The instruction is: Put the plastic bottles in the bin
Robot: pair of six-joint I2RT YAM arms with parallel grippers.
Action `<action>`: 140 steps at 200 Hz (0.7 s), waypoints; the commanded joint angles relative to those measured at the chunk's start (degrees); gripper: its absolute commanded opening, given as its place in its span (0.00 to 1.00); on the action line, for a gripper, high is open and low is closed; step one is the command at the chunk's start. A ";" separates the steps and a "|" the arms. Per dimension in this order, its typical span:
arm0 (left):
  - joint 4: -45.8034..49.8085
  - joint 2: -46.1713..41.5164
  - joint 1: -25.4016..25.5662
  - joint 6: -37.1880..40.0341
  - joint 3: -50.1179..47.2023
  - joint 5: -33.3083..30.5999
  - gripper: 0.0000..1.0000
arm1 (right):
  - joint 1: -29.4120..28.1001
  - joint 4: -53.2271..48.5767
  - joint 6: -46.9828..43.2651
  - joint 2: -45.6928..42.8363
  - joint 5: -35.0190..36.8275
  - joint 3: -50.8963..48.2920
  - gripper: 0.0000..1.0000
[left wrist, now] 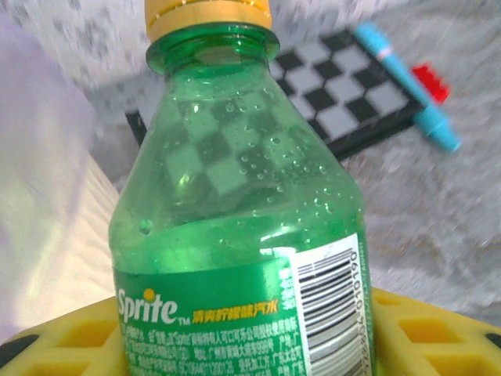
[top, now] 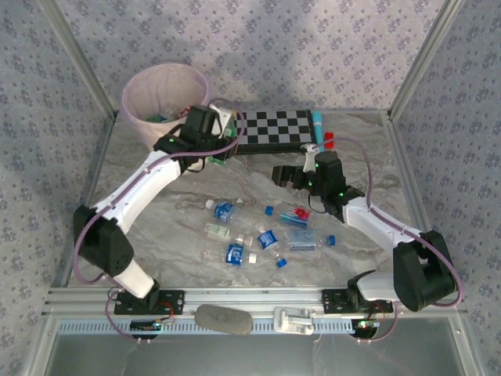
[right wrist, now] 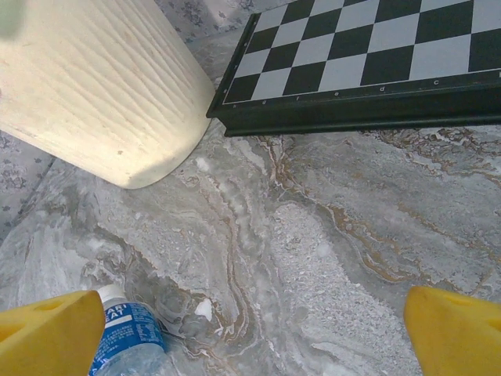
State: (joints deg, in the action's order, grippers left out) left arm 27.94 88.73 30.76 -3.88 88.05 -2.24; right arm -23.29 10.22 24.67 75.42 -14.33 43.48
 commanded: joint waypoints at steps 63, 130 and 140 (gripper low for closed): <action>-3.77 -1.72 -15.14 0.57 12.07 2.24 0.51 | 0.75 1.58 1.17 -1.17 -1.66 -1.99 1.00; -3.68 4.07 -23.96 -2.85 17.45 3.30 0.51 | 0.83 0.72 1.16 -1.63 -1.40 -2.80 1.00; -3.24 5.17 -24.19 -2.89 18.14 3.30 0.51 | 0.81 0.76 1.17 -1.57 -1.35 -2.76 1.00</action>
State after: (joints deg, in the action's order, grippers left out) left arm 24.71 91.72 7.05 -5.63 102.91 -0.23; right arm -22.83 10.94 25.10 75.13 -15.42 41.28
